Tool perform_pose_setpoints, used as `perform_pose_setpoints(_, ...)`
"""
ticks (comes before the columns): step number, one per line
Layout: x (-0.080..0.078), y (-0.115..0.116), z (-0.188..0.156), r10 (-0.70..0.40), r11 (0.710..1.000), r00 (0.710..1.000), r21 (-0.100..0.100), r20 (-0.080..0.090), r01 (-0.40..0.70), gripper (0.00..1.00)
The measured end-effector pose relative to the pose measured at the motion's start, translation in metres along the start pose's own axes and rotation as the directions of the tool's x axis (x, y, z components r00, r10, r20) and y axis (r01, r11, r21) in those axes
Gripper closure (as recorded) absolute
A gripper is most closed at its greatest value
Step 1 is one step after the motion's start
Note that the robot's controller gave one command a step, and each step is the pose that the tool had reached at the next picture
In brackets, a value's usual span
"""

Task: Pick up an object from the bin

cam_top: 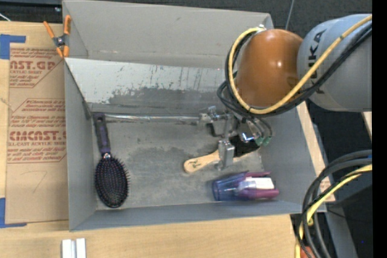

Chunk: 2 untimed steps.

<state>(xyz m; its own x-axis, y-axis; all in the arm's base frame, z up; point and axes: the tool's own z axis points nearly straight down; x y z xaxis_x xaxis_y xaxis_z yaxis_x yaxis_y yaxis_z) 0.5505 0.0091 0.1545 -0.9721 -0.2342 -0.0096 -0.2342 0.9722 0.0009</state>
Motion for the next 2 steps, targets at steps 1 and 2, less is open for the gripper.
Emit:
perform_pose_setpoints(1, -0.036, 0.106, 0.023, -0.645, 0.764, 0.764, -0.007, 0.000, 0.645, 0.00)
perform_pose_setpoints(2, -0.004, -0.043, 0.072, -0.242, 0.970, 0.970, 0.000, 0.002, 0.242, 0.00)
